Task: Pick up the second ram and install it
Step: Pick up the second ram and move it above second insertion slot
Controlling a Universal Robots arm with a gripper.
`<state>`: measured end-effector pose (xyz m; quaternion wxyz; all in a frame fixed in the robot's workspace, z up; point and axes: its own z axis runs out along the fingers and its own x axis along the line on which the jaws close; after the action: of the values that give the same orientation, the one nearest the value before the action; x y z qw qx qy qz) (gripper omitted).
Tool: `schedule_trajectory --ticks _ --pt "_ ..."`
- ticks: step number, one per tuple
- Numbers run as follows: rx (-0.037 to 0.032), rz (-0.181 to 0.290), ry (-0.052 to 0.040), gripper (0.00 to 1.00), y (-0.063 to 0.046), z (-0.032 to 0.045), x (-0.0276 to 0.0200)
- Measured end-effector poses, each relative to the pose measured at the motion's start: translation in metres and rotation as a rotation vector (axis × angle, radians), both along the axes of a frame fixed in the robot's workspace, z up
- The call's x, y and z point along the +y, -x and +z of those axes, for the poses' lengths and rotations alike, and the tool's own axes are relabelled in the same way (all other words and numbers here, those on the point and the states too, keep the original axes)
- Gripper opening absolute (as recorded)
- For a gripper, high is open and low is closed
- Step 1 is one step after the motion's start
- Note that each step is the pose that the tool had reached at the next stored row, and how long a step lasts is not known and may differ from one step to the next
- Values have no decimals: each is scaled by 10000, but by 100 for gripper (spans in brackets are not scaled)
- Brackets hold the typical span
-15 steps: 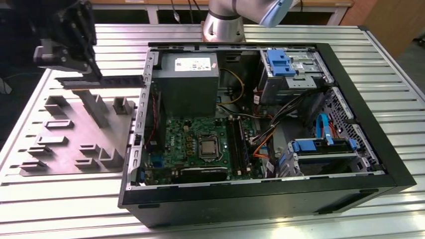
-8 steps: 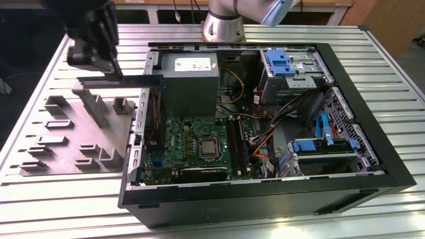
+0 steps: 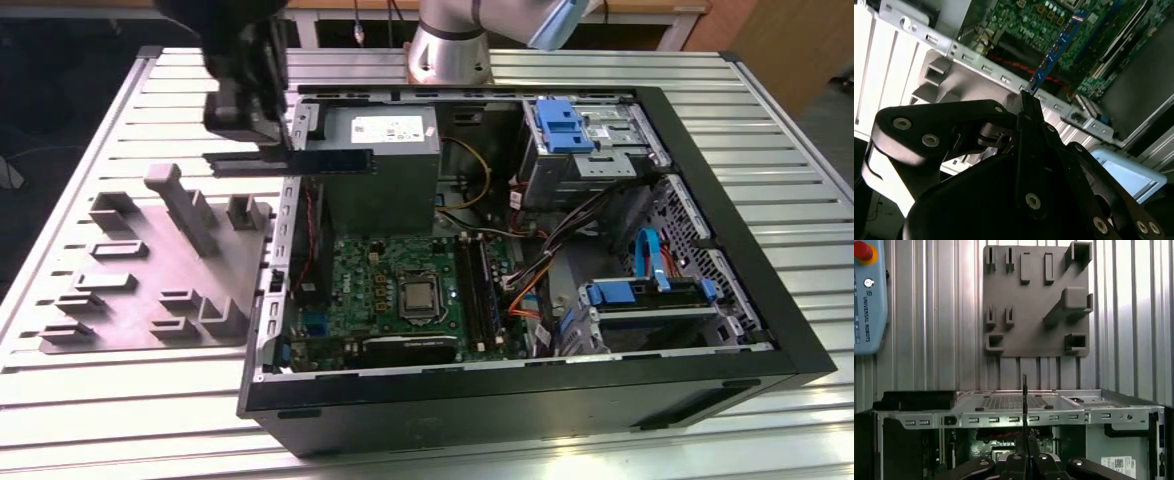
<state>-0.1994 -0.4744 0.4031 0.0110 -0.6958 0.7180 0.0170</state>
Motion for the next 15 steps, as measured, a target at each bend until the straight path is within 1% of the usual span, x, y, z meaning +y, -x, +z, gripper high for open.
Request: schedule_trajectory --ticks 15 --pt "54 1 -1 11 -681 -1 0"
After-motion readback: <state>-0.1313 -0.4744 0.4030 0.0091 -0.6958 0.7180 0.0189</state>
